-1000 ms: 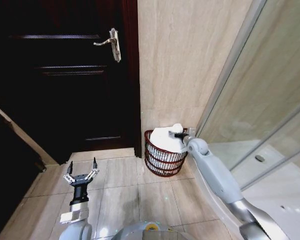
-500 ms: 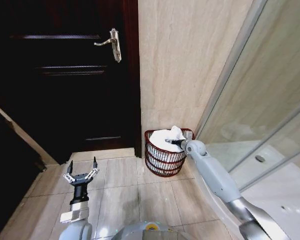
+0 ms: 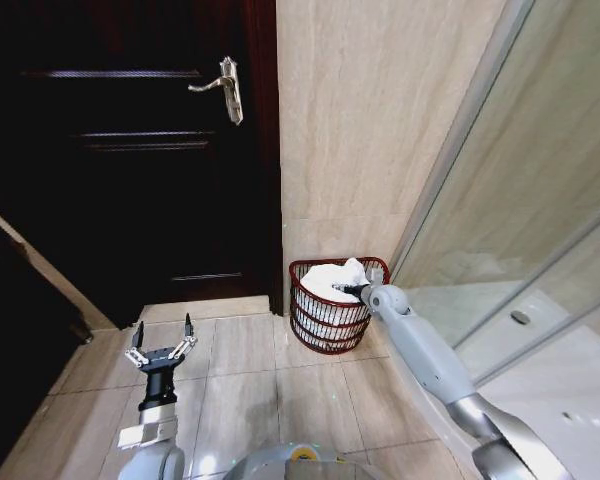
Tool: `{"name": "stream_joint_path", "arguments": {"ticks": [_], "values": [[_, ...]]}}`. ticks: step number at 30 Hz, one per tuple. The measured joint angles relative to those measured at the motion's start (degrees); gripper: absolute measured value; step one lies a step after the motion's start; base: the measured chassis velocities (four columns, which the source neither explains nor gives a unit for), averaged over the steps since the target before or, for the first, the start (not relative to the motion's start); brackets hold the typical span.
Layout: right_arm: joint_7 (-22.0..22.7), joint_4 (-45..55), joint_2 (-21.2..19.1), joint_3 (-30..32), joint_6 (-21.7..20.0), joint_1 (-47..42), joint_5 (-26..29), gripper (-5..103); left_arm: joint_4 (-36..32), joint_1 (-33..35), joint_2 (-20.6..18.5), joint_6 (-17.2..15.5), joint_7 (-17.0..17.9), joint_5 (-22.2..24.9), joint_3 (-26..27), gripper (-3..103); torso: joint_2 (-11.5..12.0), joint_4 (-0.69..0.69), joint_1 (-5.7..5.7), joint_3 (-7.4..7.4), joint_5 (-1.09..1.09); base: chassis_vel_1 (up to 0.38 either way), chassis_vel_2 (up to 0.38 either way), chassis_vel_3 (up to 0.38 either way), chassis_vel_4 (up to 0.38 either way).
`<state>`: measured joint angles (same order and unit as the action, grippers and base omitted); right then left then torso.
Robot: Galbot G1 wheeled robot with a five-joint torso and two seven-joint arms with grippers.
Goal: Discard the used towel into the hamper.
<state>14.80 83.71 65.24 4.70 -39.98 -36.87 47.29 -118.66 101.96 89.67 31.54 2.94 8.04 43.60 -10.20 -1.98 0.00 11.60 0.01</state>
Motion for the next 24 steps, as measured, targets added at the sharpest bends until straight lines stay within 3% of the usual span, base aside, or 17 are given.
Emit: {"name": "stream_joint_path", "arguments": {"ticks": [5, 13, 16, 17, 21, 24], "values": [[1.2, 8.4, -1.9, 1.2, 3.2, -2.2, -3.6, 100, -0.7, 0.0, -0.1, -0.1, 0.0, 0.1, 0.0, 100, 0.0, 0.01, 0.00, 0.00, -0.01, 0.000, 0.000, 0.000, 0.000], [2.9, 19.5, -3.3, 3.2, 7.4, -6.7, -5.4, 100, -2.7, 0.9, -0.6, -3.1, -1.2, 1.0, 0.5, 100, 0.0, 0.00, 0.00, -0.01, 0.00, 0.000, 0.000, 0.000, 0.000], [1.3, 24.4, -4.0, 4.8, 15.8, -12.5, -10.0, 100, -3.8, 2.0, -1.3, -5.5, -2.3, 2.2, 0.8, 100, 0.0, 0.00, 0.00, -0.01, 0.00, 0.000, 0.000, 0.000, 0.000], [1.3, 24.4, -4.0, 4.8, 15.8, -12.5, -10.0, 100, -3.8, 2.0, -1.3, -5.5, -2.3, 2.2, 0.8, 100, 0.0, 0.00, 0.00, -0.01, 0.00, 0.000, 0.000, 0.000, 0.000], [-1.4, 27.5, -3.4, 8.5, 27.5, -20.7, -18.4, 100, -4.8, 2.4, -2.8, -8.4, -2.8, 6.1, 0.7, 100, 0.0, 0.00, 0.00, -0.02, 0.00, 0.000, 0.000, 0.000, 0.000], [-2.1, 29.3, -2.5, 11.2, 29.4, -23.9, -19.4, 100, -5.4, 2.4, -3.6, -9.6, -2.8, 7.8, 0.5, 100, 0.0, 0.00, 0.00, -0.02, 0.00, 0.000, 0.000, 0.000, 0.000]]}}
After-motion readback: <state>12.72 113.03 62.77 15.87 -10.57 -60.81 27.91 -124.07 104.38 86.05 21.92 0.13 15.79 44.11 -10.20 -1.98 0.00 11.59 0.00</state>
